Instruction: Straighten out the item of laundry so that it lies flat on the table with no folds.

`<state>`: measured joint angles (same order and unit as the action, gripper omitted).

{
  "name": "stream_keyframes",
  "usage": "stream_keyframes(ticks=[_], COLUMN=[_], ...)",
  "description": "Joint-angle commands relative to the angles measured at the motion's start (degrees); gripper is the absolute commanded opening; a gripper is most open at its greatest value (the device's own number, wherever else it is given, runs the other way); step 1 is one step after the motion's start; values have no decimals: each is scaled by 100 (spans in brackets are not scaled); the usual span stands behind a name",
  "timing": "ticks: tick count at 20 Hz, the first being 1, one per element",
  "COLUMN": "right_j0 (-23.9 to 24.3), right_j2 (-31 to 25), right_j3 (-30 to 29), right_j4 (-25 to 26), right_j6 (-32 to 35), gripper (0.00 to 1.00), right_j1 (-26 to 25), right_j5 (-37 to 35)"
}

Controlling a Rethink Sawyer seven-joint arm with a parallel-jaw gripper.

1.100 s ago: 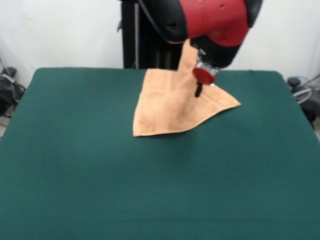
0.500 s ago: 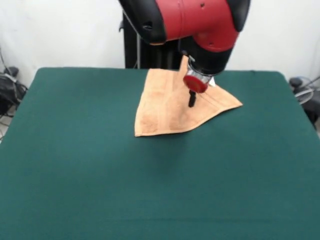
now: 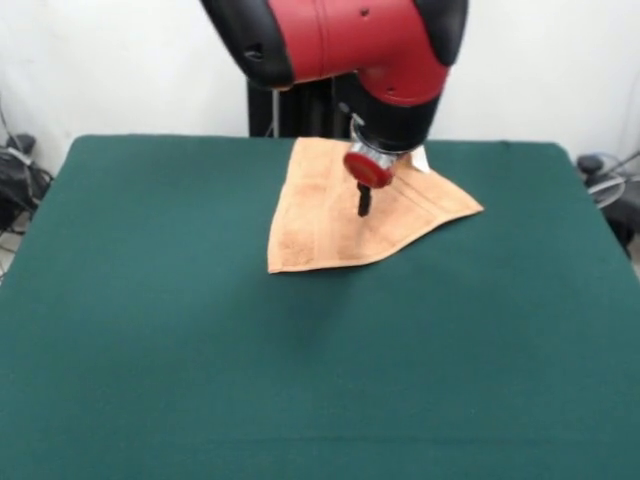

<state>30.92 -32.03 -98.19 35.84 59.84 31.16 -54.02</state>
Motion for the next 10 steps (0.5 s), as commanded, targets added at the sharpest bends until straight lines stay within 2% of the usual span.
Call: stream_keyframes(ticks=[1,5,10], right_j0=[78,291,403], right_j2=[-443,-470,-452], right_j3=[116,175,261], right_j4=[376,458,563], right_j6=[-1414,-1678,-1688], gripper=[100,100,100], right_j1=[-88,-127,-209], right_j5=[-264,-304,-198])
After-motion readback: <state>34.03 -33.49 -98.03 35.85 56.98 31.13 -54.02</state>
